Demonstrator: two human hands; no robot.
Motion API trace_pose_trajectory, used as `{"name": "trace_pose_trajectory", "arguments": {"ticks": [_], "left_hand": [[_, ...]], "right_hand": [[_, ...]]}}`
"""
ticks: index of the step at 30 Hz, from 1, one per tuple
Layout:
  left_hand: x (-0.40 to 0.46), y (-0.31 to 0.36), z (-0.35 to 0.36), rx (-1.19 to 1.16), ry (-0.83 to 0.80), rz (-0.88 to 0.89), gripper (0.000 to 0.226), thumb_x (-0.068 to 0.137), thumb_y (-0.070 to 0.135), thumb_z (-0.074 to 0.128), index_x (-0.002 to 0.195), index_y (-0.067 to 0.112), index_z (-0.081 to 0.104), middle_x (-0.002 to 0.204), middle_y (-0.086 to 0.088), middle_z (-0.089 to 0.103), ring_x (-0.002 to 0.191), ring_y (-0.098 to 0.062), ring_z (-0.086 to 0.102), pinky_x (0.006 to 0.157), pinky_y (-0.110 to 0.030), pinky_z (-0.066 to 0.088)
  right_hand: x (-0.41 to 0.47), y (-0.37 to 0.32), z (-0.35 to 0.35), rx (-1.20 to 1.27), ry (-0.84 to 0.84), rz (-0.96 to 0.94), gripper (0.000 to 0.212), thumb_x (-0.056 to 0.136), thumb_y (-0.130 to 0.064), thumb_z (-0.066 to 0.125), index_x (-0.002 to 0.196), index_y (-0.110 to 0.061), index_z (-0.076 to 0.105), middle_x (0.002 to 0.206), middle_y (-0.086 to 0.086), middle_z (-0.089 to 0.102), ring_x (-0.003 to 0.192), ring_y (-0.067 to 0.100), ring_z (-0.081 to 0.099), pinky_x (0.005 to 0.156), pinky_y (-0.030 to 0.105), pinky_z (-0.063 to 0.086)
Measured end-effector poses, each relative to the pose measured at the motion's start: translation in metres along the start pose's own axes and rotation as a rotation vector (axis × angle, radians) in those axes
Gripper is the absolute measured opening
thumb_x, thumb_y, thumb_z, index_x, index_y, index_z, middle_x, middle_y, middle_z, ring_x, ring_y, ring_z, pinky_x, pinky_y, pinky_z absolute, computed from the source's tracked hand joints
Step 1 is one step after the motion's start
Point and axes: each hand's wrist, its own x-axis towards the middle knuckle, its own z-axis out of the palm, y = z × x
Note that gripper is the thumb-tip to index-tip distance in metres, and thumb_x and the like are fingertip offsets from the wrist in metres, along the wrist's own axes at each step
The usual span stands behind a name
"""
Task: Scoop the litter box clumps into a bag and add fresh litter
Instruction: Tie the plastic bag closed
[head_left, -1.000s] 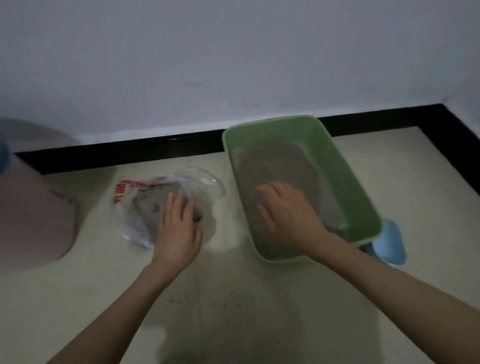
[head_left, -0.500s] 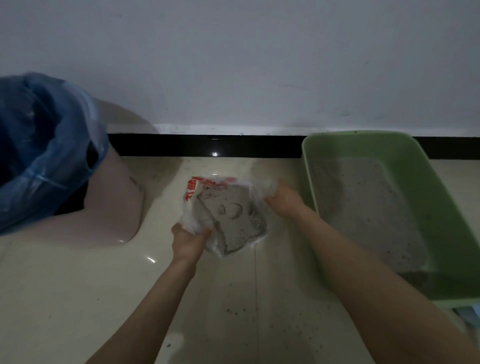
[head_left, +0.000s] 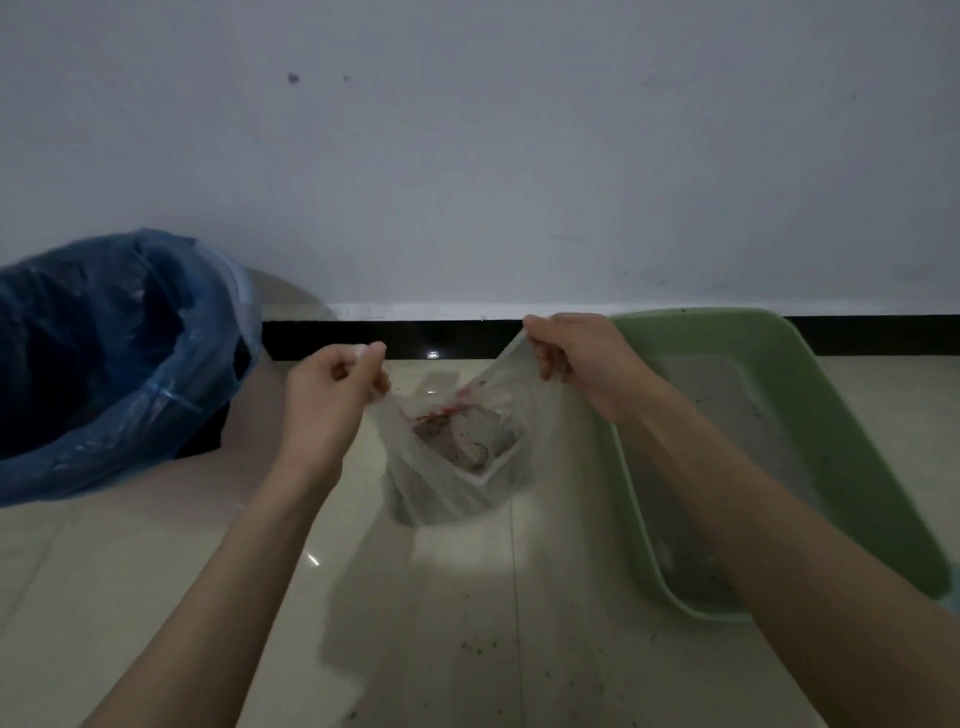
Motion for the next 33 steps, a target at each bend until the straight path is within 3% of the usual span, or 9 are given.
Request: {"name": "trace_pose_trajectory", "arguments": {"ticks": [7,9,12,16,19,23,26,30,33], "left_hand": [[-0.017,0.035,-0.002,-0.084,0.001,0.061,0.027,0.089,0.029,0.058,0.085,0.004,0.068,0.081,-0.006,0.066,0.081,-0.018,0.059,0.081,-0.037,0.046],[-0.018,0.036,-0.001,-0.118,0.03,0.069,0.025,0.089,0.03,0.058,0.086,0.008,0.068,0.082,-0.006,0.064,0.08,-0.019,0.056,0.077,-0.037,0.045],[-0.008,0.028,0.004,-0.112,0.049,0.088,0.015,0.089,0.029,0.059,0.089,0.018,0.069,0.095,-0.002,0.065,0.087,-0.017,0.057,0.08,-0.032,0.045],[0.011,0.001,0.015,-0.176,-0.031,0.053,0.015,0.09,0.015,0.058,0.089,0.027,0.067,0.114,0.008,0.064,0.106,-0.006,0.056,0.091,-0.023,0.043],[0.016,-0.017,0.023,-0.173,-0.155,0.09,0.027,0.091,0.006,0.054,0.115,0.018,0.056,0.127,-0.002,0.057,0.111,-0.003,0.053,0.092,-0.017,0.042],[0.014,-0.036,0.028,-0.061,-0.299,0.159,0.053,0.089,0.012,0.058,0.136,0.025,0.036,0.134,0.001,0.048,0.122,-0.005,0.047,0.091,-0.014,0.044],[0.009,-0.053,0.032,0.033,-0.307,0.201,0.065,0.08,0.031,0.069,0.132,0.027,0.031,0.14,0.001,0.041,0.126,-0.008,0.044,0.099,-0.028,0.042],[0.002,-0.071,0.038,-0.008,-0.217,0.111,0.049,0.078,0.025,0.069,0.103,0.033,0.028,0.134,0.011,0.041,0.118,-0.002,0.048,0.096,-0.025,0.044],[0.006,-0.094,0.039,0.087,-0.275,0.055,0.065,0.08,0.021,0.069,0.126,0.029,0.025,0.126,0.024,0.032,0.119,0.006,0.039,0.102,-0.027,0.036]], "right_hand": [[-0.031,-0.026,-0.003,-0.186,0.04,-0.283,0.023,0.089,-0.014,0.055,0.069,-0.005,0.049,0.07,0.012,0.041,0.061,0.014,0.036,0.051,0.018,0.029],[-0.034,-0.027,-0.011,-0.202,0.071,-0.33,0.024,0.09,-0.013,0.056,0.073,0.004,0.053,0.082,0.013,0.046,0.073,0.012,0.043,0.061,0.016,0.033],[-0.033,-0.023,-0.014,-0.152,0.11,-0.324,0.015,0.091,-0.018,0.056,0.082,-0.006,0.057,0.111,0.0,0.052,0.104,0.007,0.047,0.081,0.007,0.034],[-0.026,0.004,-0.006,-0.085,0.059,-0.255,0.015,0.093,-0.018,0.054,0.081,-0.01,0.054,0.103,0.007,0.062,0.089,0.005,0.054,0.08,0.023,0.044],[-0.021,0.014,-0.005,0.005,0.046,-0.25,0.003,0.092,-0.016,0.056,0.094,-0.017,0.058,0.119,0.003,0.061,0.101,0.006,0.055,0.092,0.032,0.046],[-0.019,0.025,0.002,-0.232,0.087,-0.342,0.025,0.088,-0.006,0.058,0.112,-0.011,0.057,0.12,0.0,0.058,0.098,0.005,0.053,0.083,0.021,0.045],[-0.014,0.039,0.008,-0.227,0.157,-0.304,0.045,0.084,-0.01,0.065,0.125,-0.012,0.047,0.113,0.002,0.056,0.099,0.011,0.054,0.075,0.013,0.043],[-0.003,0.055,0.018,-0.19,0.227,-0.164,0.052,0.076,-0.02,0.074,0.114,-0.014,0.04,0.097,-0.01,0.049,0.093,0.011,0.051,0.081,0.031,0.049],[0.002,0.075,0.027,-0.17,0.238,-0.108,0.061,0.072,-0.032,0.077,0.116,-0.022,0.035,0.107,-0.008,0.046,0.101,0.011,0.05,0.083,0.029,0.046]]}}
